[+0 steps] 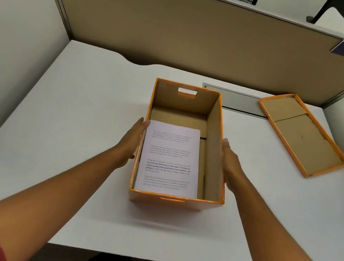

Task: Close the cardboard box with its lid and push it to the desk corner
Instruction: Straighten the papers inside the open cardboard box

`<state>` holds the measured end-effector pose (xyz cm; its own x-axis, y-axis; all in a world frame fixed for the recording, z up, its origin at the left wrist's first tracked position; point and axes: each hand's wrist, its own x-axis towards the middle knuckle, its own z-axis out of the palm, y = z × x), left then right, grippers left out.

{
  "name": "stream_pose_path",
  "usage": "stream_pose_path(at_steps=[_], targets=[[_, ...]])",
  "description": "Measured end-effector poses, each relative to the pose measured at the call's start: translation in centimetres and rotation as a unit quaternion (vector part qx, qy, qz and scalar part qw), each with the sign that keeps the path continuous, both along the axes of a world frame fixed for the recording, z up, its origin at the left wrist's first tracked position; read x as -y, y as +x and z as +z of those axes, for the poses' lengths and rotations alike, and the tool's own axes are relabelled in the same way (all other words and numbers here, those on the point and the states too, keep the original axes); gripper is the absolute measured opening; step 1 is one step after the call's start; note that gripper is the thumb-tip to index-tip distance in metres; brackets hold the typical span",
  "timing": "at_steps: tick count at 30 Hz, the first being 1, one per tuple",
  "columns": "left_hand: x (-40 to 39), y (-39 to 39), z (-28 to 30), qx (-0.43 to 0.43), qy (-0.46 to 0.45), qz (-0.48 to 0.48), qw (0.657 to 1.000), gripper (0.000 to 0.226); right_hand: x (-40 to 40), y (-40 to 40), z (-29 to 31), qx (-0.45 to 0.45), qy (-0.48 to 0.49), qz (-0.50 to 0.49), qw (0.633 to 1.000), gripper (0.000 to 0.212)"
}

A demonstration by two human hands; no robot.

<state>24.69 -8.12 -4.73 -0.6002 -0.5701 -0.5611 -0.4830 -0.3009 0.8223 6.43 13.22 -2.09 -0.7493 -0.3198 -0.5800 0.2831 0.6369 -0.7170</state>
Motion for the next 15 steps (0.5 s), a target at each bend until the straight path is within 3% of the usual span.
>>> stream_pose_path(at_steps=[3, 7, 11, 15], targets=[[0.1, -0.3, -0.5, -0.019, 0.009, -0.018, 1.000, 0.046, 0.7, 0.8, -0.1, 0.001, 0.014, 0.003, 1.000, 0.079], [-0.6, 0.4, -1.4, -0.015, -0.008, -0.014, 1.000, 0.050, 0.0, 2.1, -0.2, -0.019, 0.037, -0.004, 0.999, 0.081], [-1.3, 1.3, -2.4, -0.008, -0.031, -0.028, 0.999, 0.070, -1.2, 3.3, -1.1, -0.029, 0.038, -0.010, 0.999, 0.077], [-1.9, 1.9, -2.9, -0.020, -0.042, -0.036, 0.998, 0.068, -2.2, 4.2, -1.7, -0.028, 0.041, -0.031, 0.998, 0.076]])
